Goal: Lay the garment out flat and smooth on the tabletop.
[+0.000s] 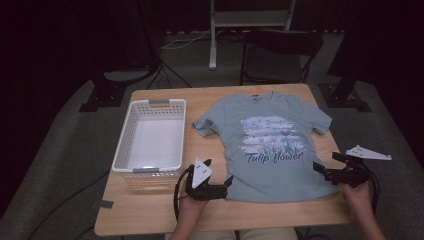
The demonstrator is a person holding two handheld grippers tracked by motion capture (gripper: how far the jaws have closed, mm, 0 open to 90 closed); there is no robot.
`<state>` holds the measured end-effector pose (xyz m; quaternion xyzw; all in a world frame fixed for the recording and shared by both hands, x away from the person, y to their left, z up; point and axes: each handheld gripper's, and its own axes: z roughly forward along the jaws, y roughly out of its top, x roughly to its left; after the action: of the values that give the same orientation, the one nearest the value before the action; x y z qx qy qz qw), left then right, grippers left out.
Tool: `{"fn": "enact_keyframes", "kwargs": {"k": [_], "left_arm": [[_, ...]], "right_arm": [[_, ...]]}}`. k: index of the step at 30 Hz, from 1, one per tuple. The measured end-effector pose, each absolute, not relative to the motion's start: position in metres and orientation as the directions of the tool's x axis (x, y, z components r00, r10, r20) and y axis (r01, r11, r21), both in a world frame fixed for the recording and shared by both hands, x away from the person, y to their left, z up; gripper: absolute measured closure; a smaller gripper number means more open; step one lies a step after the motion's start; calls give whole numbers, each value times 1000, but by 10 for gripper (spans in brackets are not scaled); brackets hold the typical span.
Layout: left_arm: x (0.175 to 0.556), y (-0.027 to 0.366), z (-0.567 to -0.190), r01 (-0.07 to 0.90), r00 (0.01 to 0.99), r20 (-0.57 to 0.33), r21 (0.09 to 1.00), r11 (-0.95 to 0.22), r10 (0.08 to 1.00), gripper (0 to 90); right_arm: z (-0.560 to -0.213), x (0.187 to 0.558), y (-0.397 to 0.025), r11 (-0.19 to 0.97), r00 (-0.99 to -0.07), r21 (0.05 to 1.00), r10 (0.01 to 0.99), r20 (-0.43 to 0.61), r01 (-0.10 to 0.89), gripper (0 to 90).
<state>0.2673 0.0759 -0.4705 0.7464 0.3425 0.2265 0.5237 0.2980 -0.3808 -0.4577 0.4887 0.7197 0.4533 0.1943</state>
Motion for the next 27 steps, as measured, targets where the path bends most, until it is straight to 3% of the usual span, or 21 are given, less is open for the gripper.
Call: {"fn": "enact_keyframes", "kwargs": {"k": [13,27], "left_arm": [[238,105,-482,266,632,-63,954,-140,773,106],[224,112,-492,227,630,-49,966,-123,775,106]], "right_arm": [[-481,268,-389,78,-399,845,902,166,528,37],[-490,253,-388,95,-355,877,931,89,470,42]]}}
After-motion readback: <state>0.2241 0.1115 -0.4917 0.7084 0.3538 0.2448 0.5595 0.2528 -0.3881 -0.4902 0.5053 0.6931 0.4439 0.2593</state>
